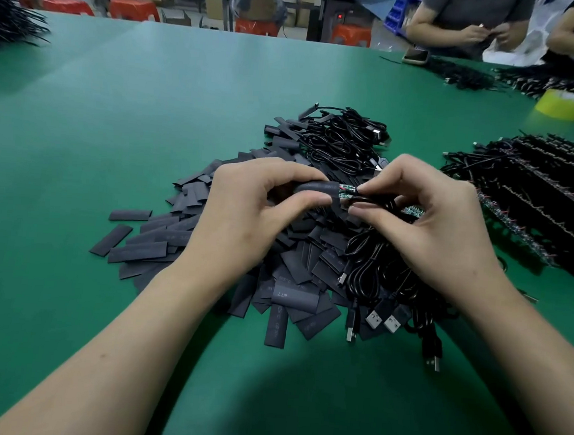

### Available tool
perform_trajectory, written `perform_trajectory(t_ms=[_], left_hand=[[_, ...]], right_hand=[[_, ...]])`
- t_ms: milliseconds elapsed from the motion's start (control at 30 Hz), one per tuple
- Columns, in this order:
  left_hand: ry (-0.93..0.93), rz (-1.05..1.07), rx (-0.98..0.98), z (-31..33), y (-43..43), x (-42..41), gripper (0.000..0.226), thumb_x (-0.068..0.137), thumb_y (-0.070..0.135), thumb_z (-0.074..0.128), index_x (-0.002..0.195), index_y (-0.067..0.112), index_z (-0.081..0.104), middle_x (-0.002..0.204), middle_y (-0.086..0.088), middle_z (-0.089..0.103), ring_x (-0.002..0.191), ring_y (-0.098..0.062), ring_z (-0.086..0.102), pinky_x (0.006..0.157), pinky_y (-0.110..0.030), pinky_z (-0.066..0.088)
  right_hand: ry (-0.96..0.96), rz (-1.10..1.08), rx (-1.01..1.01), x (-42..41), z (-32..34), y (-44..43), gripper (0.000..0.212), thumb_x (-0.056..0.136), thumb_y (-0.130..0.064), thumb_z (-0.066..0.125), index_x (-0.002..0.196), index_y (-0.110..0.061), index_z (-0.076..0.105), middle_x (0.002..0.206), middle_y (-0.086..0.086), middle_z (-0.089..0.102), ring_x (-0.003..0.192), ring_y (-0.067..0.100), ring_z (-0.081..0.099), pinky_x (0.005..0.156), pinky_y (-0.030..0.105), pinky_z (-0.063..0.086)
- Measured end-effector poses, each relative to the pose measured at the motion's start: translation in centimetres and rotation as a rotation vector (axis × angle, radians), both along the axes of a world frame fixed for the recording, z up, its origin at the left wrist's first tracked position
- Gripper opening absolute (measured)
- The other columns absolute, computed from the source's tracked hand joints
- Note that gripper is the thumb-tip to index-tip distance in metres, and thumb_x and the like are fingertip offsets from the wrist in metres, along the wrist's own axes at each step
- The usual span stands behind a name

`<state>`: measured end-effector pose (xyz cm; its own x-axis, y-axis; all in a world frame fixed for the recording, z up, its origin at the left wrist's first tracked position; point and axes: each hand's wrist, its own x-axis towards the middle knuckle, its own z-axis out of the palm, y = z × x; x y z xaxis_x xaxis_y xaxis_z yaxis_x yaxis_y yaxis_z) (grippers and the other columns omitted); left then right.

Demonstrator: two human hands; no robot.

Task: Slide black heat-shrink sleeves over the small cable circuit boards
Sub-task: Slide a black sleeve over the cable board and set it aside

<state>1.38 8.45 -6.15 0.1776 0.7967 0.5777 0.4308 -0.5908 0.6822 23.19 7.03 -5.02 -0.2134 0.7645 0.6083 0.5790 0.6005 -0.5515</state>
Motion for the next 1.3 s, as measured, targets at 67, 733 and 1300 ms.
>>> perform_trajectory(t_ms=[67,733,1300], left_hand=[[-0.016,0.001,-0.011,0.0,0.0,0.1,0.018,0.087,0.026,0.080,0.104,0.022,0.080,0.092,0.005,0.076,0.084,-0.016,0.070,0.075,-0.036,0.054],[0.060,-0.002,0.118,0.0,-0.5,0.4,0.018,0.088,0.024,0.080,0.104,0.015,0.080,0.094,0.005,0.076,0.083,-0.007,0.067,0.077,-0.017,0.051],[0.235,-0.044,0.268,-0.4,-0.2,0.2,0.018,0.091,0.024,0.078,0.104,0.011,0.079,0.087,0.001,0.071,0.076,-0.013,0.062,0.071,-0.025,0.051]], right_hand=[[-0.043,-0.007,0.038,0.0,-0.1,0.0,0.011,0.083,-0.018,0.081,0.086,-0.018,0.070,0.084,-0.011,0.073,0.076,0.017,0.067,0.069,0.037,0.049],[0.398,0.183,-0.453,-1.0,0.3,-0.4,0.015,0.099,-0.006,0.063,0.085,-0.011,0.063,0.079,0.014,0.076,0.072,0.019,0.074,0.066,0.024,0.056],[0.361,0.141,-0.645,-0.6,0.6,-0.2,0.013,0.094,-0.009,0.068,0.082,-0.009,0.066,0.065,0.006,0.071,0.049,0.009,0.059,0.050,0.015,0.048]])
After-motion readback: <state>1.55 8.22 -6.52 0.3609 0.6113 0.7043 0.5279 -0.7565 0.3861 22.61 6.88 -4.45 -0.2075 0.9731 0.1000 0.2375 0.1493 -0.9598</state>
